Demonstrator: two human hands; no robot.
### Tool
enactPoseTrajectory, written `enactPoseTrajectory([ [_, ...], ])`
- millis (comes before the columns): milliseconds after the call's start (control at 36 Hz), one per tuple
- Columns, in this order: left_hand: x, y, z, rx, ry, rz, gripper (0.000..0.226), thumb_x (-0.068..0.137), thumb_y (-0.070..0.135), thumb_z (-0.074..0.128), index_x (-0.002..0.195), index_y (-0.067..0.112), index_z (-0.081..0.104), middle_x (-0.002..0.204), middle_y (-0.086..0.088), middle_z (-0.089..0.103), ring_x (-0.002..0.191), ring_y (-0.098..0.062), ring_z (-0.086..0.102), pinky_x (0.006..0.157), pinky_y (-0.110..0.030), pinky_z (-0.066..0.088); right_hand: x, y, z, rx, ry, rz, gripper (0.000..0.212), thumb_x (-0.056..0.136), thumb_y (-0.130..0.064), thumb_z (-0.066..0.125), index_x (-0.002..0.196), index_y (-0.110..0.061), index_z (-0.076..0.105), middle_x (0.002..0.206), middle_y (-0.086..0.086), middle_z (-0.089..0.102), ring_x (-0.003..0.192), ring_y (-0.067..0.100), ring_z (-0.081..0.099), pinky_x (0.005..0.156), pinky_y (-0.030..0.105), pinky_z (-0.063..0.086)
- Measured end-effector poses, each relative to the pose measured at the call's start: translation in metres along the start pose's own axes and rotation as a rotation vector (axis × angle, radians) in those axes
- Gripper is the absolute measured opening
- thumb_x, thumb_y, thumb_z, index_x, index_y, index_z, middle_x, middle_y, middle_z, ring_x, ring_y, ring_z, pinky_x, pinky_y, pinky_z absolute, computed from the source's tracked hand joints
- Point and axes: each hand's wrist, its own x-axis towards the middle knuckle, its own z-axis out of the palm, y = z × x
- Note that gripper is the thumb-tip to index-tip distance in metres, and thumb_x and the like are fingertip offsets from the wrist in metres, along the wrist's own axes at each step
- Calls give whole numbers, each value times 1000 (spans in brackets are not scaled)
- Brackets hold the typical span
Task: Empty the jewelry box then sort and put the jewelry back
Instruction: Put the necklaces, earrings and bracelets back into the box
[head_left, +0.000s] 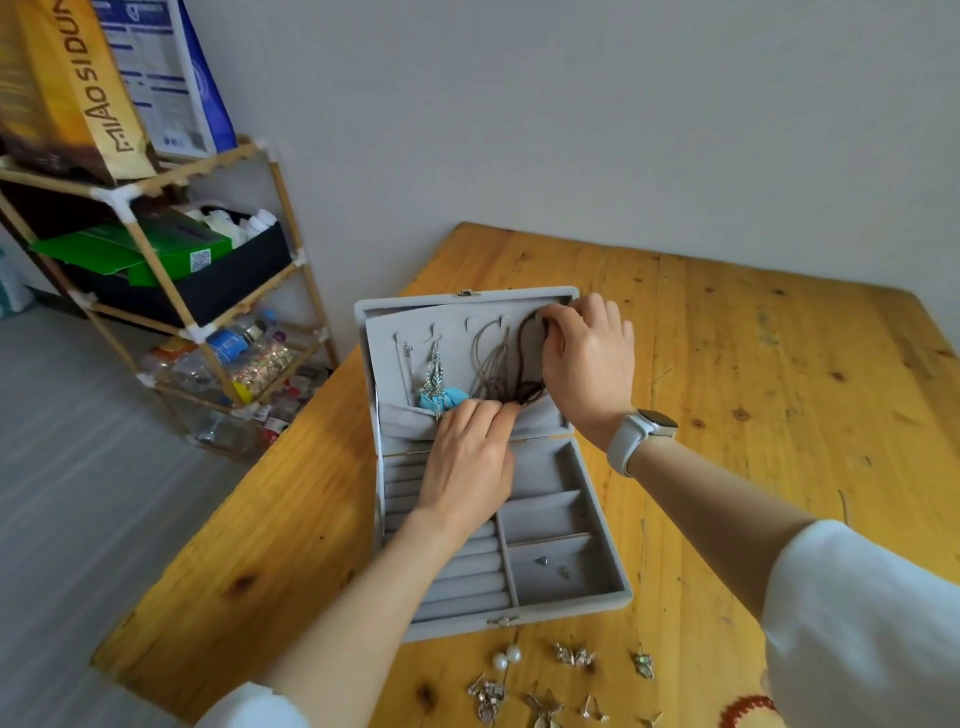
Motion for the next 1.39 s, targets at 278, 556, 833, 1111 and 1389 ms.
enactPoseTrajectory([
  [278,0,4,-2,79,-21,-25,41,75,15,39,109,4,61,99,-9,60,93,-26,48,84,-35,35,-26,-2,-9,149,-255,169,30,85,-5,48,107,-10,67,102,12,56,96,32,48,78,41,37],
  [556,-3,17,-27,42,-31,-132,41,75,8,59,116,4,60,120,-14,57,110,-33,51,93,-44,42,-61,8,-58,343,-374,206,30,85,0,46,110,-7,63,108,11,56,104,29,52,91,38,42],
  [833,-106,46,-66,-284,136,-325,37,85,25,41,107,4,63,105,-9,58,100,-21,54,89,-28,41,-153,-3,-116,409,-546,193,19,86,-5,54,98,-12,67,87,0,59,87,20,51,77,26,39],
  [1111,-182,54,-73,-327,141,-442,22,82,15,50,92,4,66,95,-6,60,90,-8,53,86,-4,32,-192,-31,-112,139,-657,-178,14,79,-24,66,91,-20,70,83,1,62,79,27,54,66,38,40],
  [1389,-171,61,-69,-346,-19,-435,19,82,14,61,98,6,69,94,-4,61,84,-20,61,79,-25,45,-193,-35,-108,13,-589,-263,10,72,-22,73,78,-16,68,72,2,58,70,25,54,61,32,39],
])
